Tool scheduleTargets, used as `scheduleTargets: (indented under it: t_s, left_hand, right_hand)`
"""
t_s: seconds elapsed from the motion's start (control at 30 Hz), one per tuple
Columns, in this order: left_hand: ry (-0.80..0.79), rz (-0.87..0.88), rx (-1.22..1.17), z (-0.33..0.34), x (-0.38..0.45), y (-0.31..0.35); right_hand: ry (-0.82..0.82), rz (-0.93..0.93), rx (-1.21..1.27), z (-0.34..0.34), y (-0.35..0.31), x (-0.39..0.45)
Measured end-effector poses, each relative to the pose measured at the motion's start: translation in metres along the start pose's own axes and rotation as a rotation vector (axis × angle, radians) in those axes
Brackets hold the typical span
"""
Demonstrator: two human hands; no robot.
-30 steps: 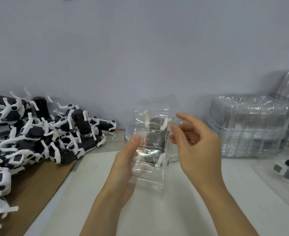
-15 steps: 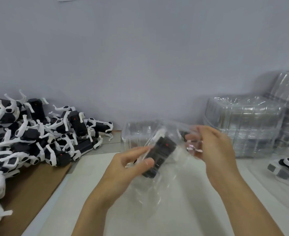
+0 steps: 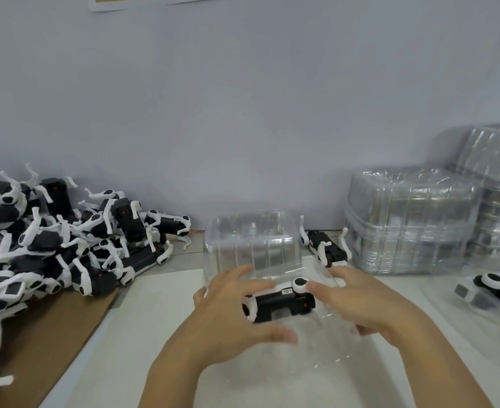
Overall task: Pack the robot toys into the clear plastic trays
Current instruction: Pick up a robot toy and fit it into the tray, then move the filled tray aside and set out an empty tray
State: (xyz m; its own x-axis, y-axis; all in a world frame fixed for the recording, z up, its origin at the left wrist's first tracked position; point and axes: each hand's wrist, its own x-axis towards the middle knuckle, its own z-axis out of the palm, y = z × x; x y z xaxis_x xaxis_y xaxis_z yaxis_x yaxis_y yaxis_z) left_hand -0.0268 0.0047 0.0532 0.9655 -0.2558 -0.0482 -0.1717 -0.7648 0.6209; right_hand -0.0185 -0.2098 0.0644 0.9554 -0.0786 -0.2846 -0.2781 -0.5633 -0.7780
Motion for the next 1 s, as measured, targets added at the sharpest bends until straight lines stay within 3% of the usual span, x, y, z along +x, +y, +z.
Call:
scheduleTargets:
  t_s: [0.13,0.2,0.27,0.37,0.5,0.6,0.67,0.8,1.0]
  left_hand:
    - [0.266,-0.156,-0.063,0.003,0.008,-0.008]
    - [0.316,-0.285,-0.095,0.002,0.010,-0.013]
    - [0.295,-0.363,-0.168,0.002,0.011,-0.015]
    - [0.280,-0.365,-0.465,0.005,0.012,-0.014]
    - [0.035,-0.285,-0.986,0.014,0.016,-0.009]
    - [-0.012,-0.068,-0.727,0.021,0.016,-0.013]
    - [0.111,-0.040,-0.568,0.022,0.018,-0.018]
    - [0.419,-0.111,-0.543,0.020,0.022,-0.024]
    - [0.648,0.050,-0.322,0.016,0.030,-0.016]
  right_hand:
    - [-0.007,0.050,-0.023,-0.012,0.005,-0.003]
    - [0.038,0.023,-0.147,-0.018,0.008,0.000]
    - [0.149,-0.080,-0.234,-0.020,0.005,0.000]
    - [0.287,-0.369,-0.154,-0.010,-0.008,-0.001]
    - [0.212,-0.628,-0.034,0.030,-0.034,-0.006]
    - [0.113,-0.676,-0.059,0.058,-0.041,-0.007]
    - [0.071,-0.648,-0.099,0.067,-0.035,-0.003]
    - [0.086,-0.452,-0.288,0.060,-0.018,0.001]
    - [0.167,-0.210,-0.327,0.035,-0.004,0.011]
